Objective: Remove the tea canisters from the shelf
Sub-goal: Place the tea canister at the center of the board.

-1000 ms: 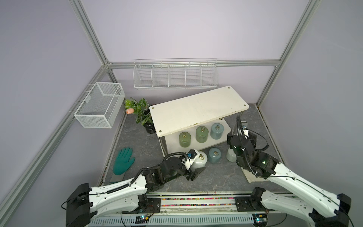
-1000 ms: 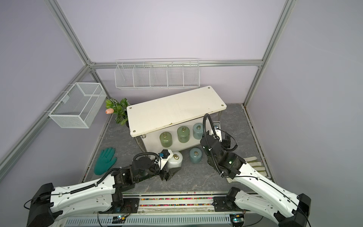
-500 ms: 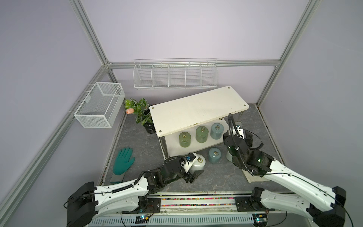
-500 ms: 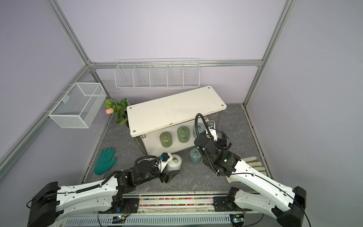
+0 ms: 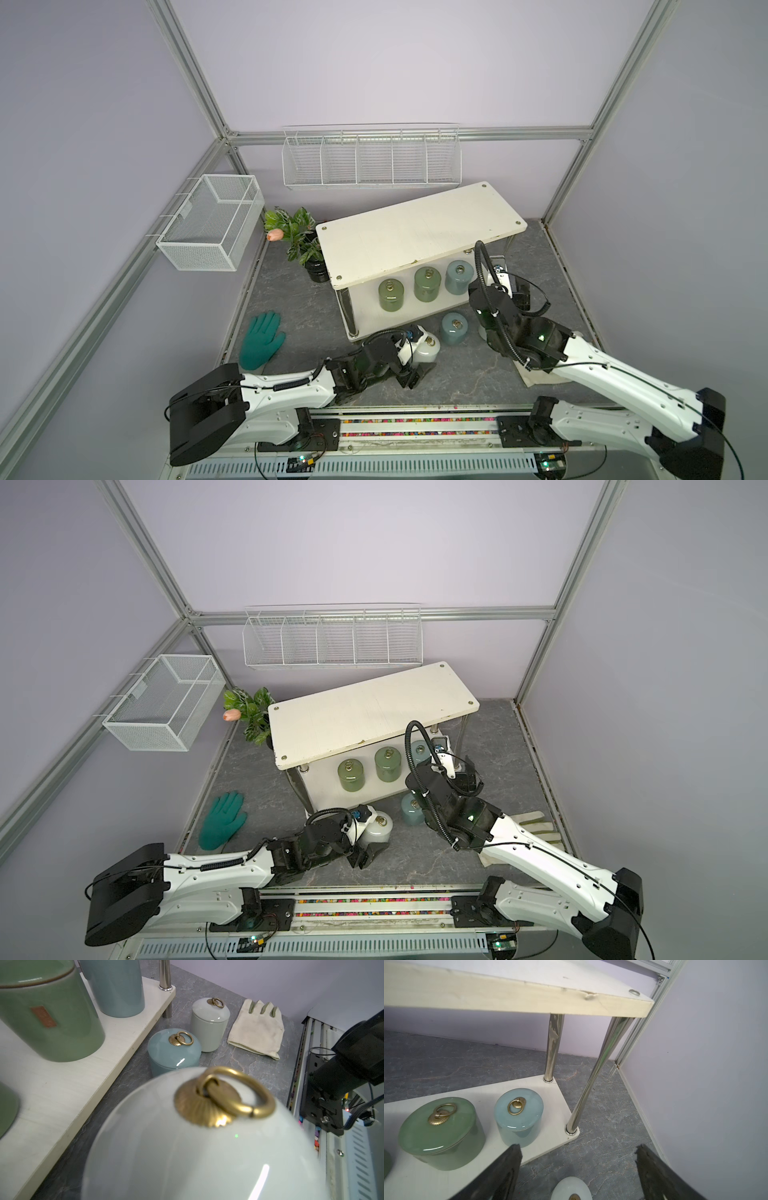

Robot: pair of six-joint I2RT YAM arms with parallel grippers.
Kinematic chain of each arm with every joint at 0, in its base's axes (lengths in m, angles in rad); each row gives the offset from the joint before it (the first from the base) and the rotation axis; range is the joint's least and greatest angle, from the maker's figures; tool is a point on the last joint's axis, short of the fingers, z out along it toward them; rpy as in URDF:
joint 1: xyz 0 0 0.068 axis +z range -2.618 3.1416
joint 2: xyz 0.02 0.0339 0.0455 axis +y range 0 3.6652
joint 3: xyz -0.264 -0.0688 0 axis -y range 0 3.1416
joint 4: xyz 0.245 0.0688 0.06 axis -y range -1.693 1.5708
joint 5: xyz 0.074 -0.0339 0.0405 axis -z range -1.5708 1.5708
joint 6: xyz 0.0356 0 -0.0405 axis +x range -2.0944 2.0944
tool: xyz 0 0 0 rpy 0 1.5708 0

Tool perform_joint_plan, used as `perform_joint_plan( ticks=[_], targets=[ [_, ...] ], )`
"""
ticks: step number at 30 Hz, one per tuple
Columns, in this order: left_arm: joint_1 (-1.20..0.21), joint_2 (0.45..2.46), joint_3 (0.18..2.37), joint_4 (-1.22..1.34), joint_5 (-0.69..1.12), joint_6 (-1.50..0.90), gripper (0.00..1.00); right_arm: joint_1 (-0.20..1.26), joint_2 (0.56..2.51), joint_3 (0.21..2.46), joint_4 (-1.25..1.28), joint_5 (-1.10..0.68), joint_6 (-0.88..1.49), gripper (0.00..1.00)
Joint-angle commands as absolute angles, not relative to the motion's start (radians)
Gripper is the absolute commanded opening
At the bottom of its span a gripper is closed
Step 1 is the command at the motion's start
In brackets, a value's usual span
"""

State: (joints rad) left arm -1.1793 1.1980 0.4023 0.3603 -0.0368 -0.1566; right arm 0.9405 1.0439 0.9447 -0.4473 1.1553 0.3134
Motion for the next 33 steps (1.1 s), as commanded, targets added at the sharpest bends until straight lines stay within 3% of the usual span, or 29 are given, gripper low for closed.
perform_joint_plan(
  ticks=[1,33],
  targets=[
    [-1.182,1.201,0.394,0.489,-0.071,-0.195,0.71,0.947,1.041,0.952,-0.421,1.181,0.306,0.89],
    [-1.094,1.484,0.466,0.437,0.052,-0.195,0.71,0.947,1.042,0.952,-0.345,1.196,0.222,0.89]
  ],
)
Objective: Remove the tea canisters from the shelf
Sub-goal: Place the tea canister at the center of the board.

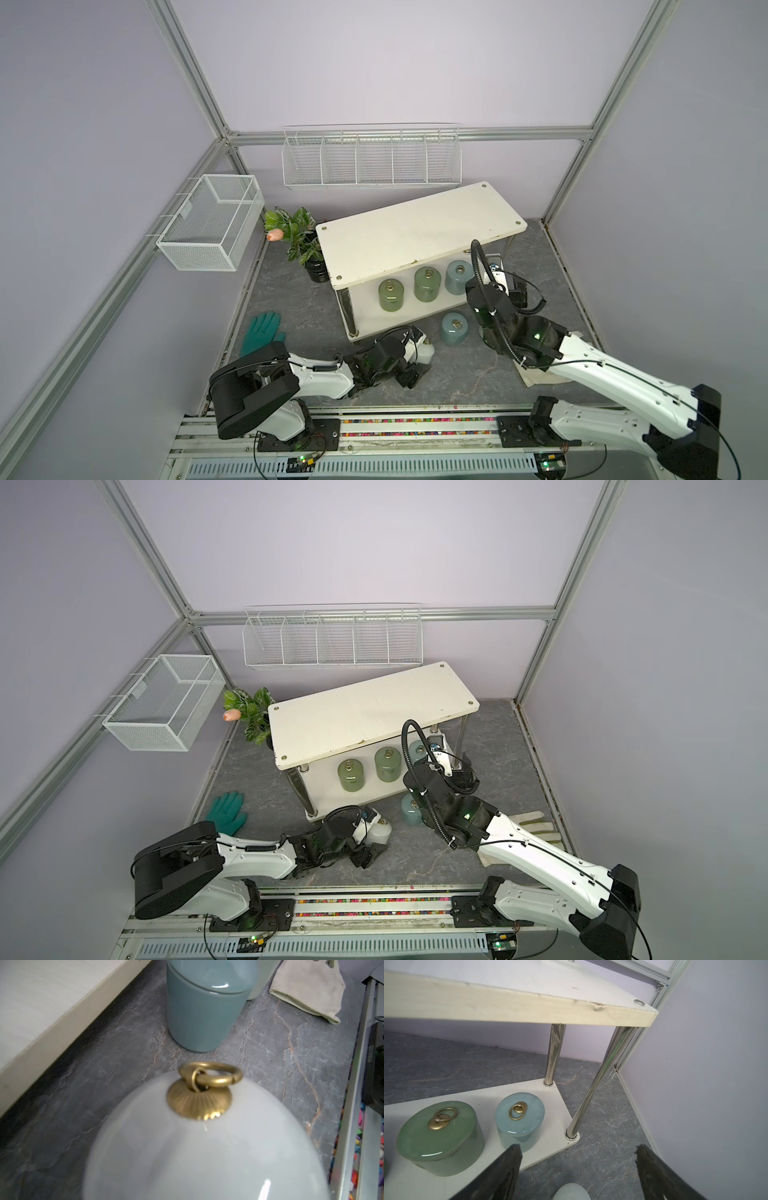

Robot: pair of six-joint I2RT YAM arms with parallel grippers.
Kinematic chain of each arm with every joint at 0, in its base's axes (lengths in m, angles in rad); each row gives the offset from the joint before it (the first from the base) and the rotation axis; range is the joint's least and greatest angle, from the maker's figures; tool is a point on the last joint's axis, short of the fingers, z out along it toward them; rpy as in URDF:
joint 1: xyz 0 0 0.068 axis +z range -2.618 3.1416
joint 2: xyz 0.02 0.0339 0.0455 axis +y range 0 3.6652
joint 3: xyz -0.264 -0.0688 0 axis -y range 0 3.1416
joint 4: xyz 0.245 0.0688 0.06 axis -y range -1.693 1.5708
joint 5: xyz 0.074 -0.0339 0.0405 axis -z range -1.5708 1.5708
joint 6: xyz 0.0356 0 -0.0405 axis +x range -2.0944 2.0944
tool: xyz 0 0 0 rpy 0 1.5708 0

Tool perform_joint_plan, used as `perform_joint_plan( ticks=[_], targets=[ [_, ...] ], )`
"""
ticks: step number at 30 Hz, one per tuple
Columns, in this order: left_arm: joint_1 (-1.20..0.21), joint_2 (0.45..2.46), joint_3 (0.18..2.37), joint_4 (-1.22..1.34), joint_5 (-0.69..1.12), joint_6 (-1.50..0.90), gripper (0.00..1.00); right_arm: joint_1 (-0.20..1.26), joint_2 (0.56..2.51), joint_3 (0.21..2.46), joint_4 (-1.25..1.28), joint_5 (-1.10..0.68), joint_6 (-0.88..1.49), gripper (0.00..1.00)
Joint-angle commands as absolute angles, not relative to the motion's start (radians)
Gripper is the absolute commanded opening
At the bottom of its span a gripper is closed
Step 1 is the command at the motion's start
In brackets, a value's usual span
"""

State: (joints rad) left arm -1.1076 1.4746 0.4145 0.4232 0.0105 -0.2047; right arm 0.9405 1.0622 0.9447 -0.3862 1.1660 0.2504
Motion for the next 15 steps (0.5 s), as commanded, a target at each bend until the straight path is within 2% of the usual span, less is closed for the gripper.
perform_joint_plan(
  ticks=[1,12,15],
  targets=[
    [-1.093,1.487,0.468,0.419,0.057,-0.195,0.71,0.947,1.04,0.952,-0.34,1.198,0.217,0.89],
    [-1.093,1.41,0.429,0.237,0.032,-0.28,0.71,0.95,1.033,0.953,-0.324,1.202,0.204,0.89],
    [-1.092,1.42,0.413,0.235,0.026,-0.296,0.75,0.952,1.033,0.943,-0.321,1.198,0.214,0.89]
  ],
)
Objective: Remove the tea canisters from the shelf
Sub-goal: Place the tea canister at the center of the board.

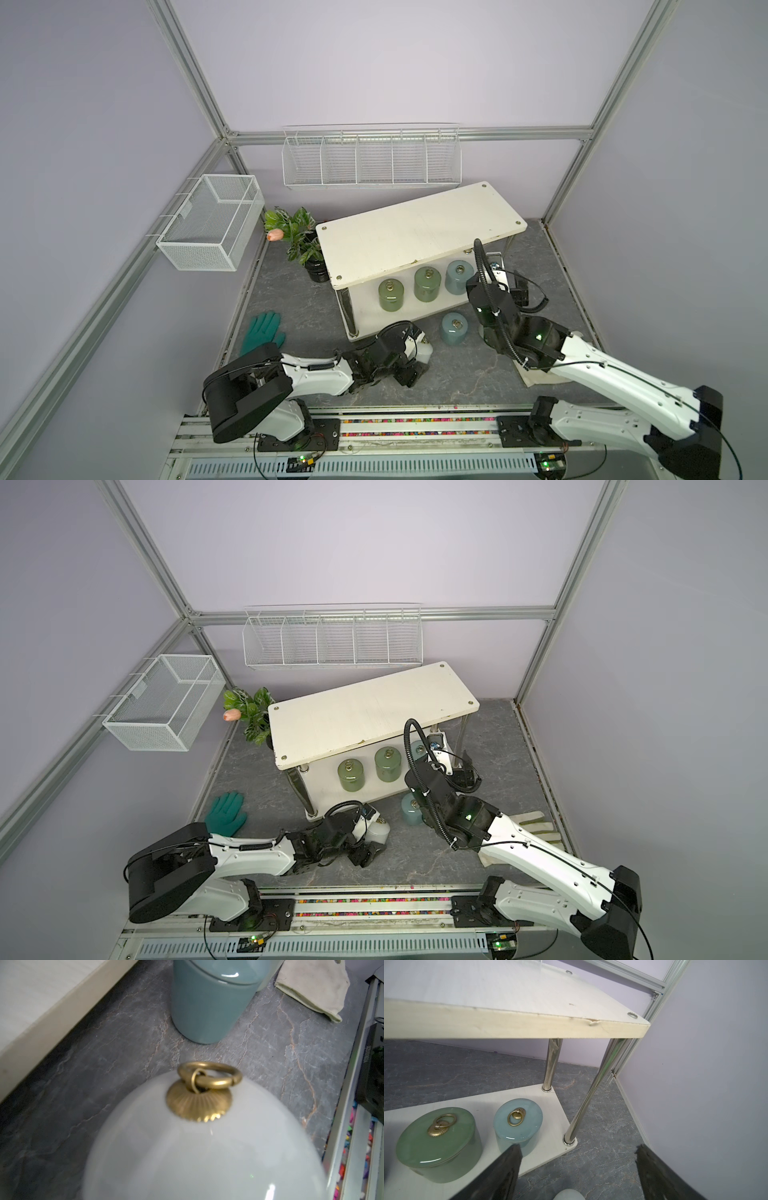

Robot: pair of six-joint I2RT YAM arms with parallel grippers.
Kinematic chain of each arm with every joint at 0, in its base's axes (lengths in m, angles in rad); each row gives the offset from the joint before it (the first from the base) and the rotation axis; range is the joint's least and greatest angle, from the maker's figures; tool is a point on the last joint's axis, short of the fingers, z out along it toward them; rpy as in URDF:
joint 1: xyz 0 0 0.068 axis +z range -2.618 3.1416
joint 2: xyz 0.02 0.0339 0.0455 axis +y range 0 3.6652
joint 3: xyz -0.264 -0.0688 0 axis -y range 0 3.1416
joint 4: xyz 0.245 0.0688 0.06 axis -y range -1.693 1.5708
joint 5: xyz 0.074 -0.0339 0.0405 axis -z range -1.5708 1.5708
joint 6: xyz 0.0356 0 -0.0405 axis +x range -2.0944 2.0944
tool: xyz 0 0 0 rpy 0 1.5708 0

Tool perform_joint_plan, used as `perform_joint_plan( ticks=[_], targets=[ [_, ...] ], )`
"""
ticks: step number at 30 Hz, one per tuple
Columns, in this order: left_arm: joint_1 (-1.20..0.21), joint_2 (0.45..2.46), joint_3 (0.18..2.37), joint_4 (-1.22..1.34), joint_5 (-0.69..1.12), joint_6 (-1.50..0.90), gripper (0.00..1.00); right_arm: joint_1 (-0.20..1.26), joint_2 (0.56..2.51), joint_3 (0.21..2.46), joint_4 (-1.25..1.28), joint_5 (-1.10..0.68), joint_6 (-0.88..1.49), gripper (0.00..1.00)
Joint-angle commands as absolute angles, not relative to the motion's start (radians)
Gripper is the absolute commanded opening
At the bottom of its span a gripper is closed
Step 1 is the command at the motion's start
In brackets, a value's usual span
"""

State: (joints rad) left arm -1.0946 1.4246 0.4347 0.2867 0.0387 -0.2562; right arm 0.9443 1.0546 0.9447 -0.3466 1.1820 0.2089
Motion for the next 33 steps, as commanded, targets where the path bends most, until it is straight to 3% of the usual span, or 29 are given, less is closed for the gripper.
perform_joint_plan(
  ticks=[1,6,11,19,28,33],
  targets=[
    [-1.095,1.433,0.413,0.239,0.018,-0.298,0.76,0.954,1.032,0.939,-0.318,1.197,0.216,0.89],
    [-1.098,1.573,0.431,0.312,-0.045,-0.259,0.67,0.955,1.034,0.939,-0.31,1.193,0.208,0.89],
    [-1.098,1.746,0.502,0.347,-0.134,-0.195,0.65,0.956,1.039,0.941,-0.293,1.198,0.188,0.89],
    [-1.097,1.772,0.473,0.382,-0.216,-0.208,0.71,0.955,1.084,0.971,-0.254,1.204,0.135,0.89],
    [-1.104,1.77,0.459,0.351,-0.229,-0.266,0.89,0.956,1.089,0.955,-0.237,1.195,0.142,0.89],
    [-1.112,1.779,0.471,0.334,-0.229,-0.263,0.92,0.957,1.061,0.94,-0.231,1.199,0.14,0.89]
  ],
)
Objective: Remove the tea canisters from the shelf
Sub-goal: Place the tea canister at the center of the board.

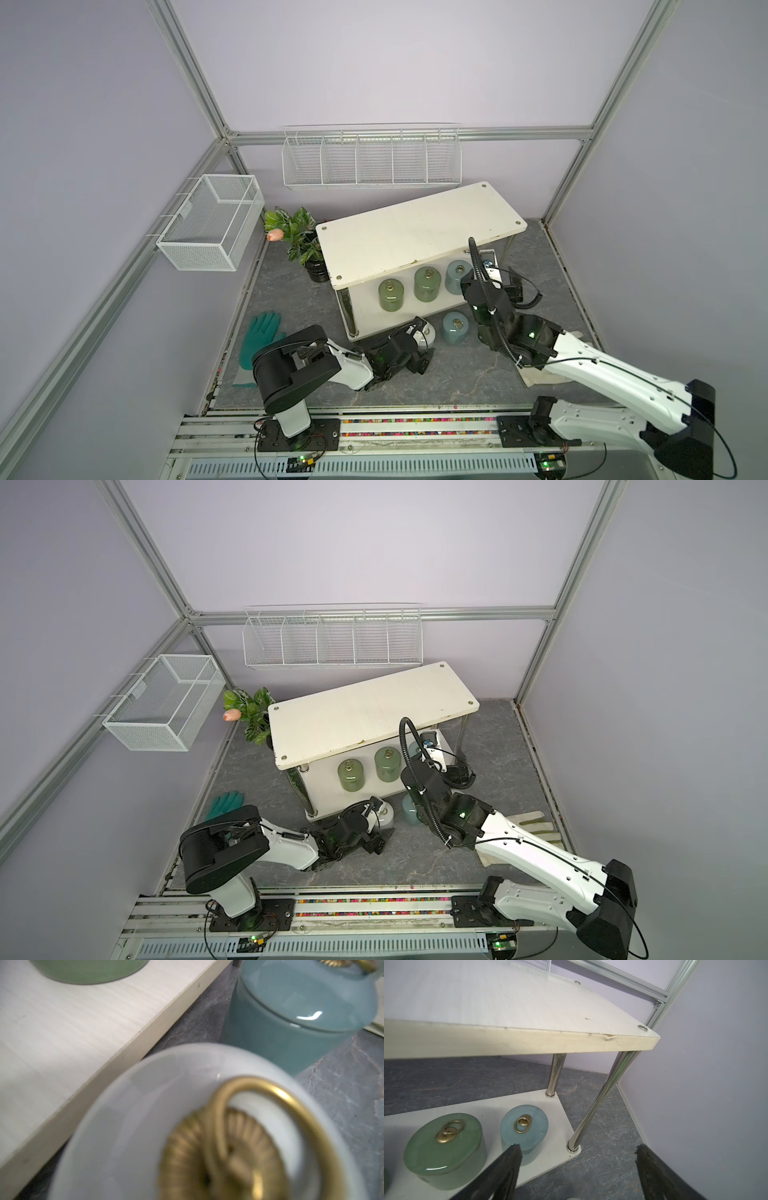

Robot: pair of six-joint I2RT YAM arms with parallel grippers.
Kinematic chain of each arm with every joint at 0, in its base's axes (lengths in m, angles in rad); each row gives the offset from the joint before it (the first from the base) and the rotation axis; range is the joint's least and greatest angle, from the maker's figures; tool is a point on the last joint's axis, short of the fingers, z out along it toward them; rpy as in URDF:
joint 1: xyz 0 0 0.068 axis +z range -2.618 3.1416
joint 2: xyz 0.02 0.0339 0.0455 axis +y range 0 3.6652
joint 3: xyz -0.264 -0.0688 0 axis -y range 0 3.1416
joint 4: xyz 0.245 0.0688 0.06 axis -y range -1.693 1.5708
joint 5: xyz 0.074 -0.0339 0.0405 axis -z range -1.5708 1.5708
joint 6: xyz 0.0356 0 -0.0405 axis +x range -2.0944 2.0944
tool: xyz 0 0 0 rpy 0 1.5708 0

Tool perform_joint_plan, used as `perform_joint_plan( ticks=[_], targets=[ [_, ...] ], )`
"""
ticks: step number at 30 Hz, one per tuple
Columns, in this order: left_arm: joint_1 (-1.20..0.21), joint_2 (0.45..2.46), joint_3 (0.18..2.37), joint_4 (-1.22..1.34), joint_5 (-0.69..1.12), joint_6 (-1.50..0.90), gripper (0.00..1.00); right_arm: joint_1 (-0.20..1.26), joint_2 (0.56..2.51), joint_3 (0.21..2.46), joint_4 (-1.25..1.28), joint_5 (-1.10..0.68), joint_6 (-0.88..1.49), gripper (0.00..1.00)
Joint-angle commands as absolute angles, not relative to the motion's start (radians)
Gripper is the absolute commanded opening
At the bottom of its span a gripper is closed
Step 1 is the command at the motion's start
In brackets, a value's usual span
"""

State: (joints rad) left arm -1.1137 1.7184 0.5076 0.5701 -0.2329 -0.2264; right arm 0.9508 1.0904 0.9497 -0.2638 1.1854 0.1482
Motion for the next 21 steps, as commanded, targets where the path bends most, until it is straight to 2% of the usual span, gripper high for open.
perform_joint_plan(
  ticks=[1,6,11,21],
  targets=[
    [-1.114,1.779,0.472,0.331,-0.232,-0.263,0.93,0.956,1.054,0.934,-0.227,1.2,0.139,0.89],
    [-1.131,1.778,0.484,0.31,-0.258,-0.266,1.0,0.956,1.038,0.923,-0.231,1.197,0.141,0.89],
    [-1.156,1.752,0.509,0.249,-0.282,-0.275,0.99,0.956,1.033,0.919,-0.239,1.188,0.142,0.89],
    [-1.19,1.491,0.443,0.12,-0.333,-0.379,0.99,0.956,0.995,0.885,-0.219,1.166,0.141,0.89]
  ],
)
